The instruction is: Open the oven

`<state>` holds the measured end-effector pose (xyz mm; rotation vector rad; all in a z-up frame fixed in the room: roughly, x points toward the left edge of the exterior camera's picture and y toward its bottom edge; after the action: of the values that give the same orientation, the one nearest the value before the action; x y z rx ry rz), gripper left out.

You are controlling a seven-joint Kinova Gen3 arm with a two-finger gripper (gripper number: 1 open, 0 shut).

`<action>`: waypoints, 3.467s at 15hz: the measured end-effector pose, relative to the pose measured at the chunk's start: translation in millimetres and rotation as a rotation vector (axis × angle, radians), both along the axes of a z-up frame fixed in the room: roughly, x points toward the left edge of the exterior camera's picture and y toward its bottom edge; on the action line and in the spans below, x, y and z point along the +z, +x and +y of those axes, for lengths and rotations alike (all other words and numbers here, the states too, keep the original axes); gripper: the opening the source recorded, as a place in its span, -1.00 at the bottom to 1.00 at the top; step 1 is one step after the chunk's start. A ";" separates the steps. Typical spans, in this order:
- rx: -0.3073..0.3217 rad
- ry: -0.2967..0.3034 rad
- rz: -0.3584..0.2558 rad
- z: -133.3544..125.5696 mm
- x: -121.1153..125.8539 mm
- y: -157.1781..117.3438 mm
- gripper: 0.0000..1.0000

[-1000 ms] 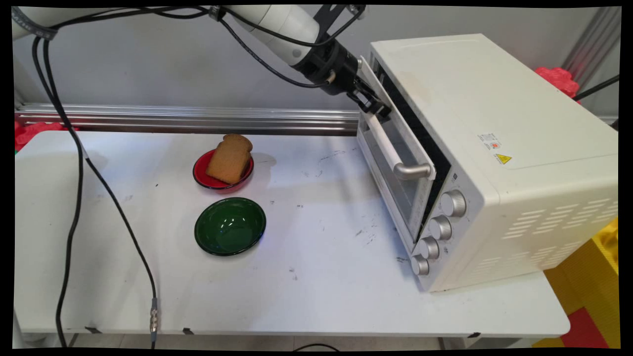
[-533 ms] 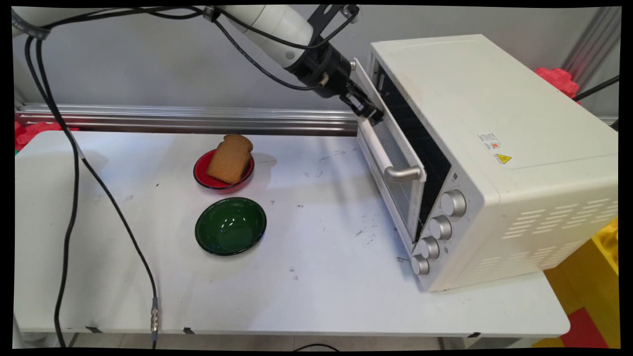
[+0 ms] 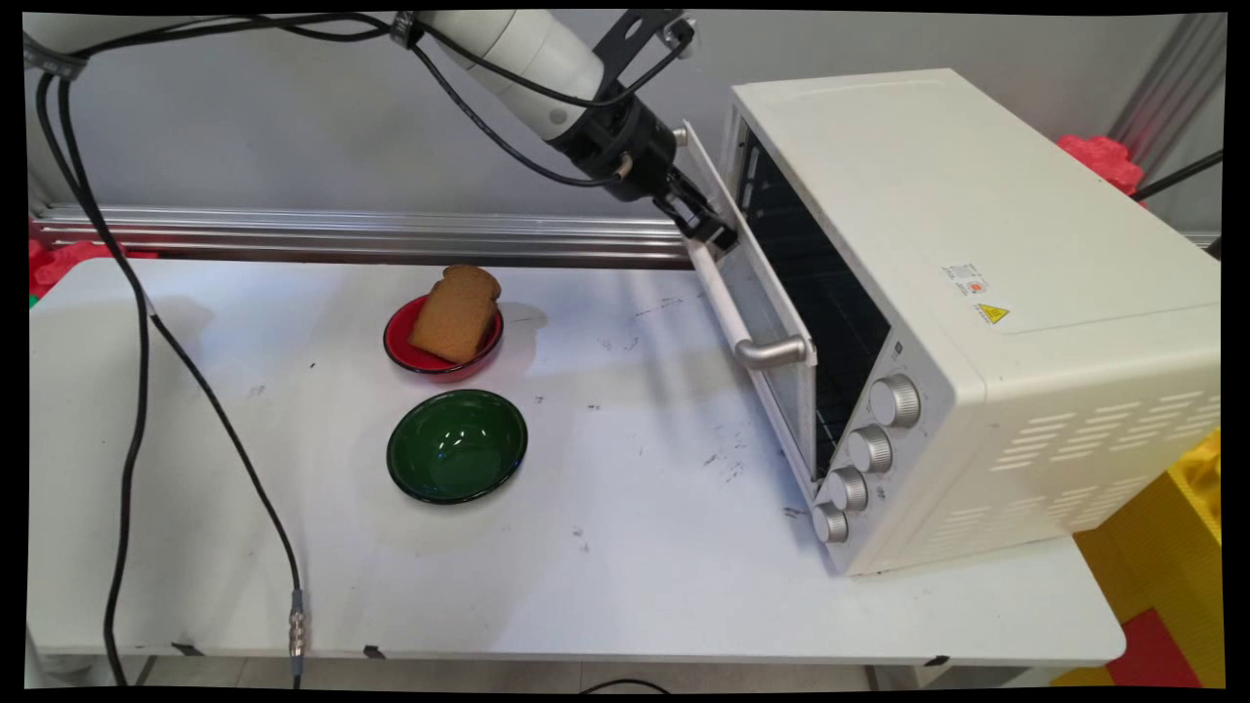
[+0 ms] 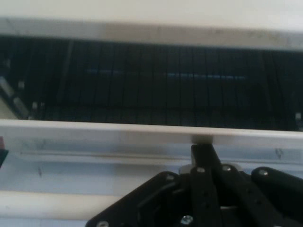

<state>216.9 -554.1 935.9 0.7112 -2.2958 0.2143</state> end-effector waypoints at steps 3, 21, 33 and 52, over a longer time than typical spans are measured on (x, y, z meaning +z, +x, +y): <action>0.008 0.012 -0.013 0.7 -2.7 5.0 -1.00; 0.010 0.055 -0.058 5.8 -13.2 17.5 -1.00; 0.001 0.056 -0.066 17.3 -34.9 38.0 -1.00; -0.083 -0.030 -0.031 38.3 -77.0 74.3 -1.00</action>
<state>291.2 -515.9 858.8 0.6000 -2.3410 0.2227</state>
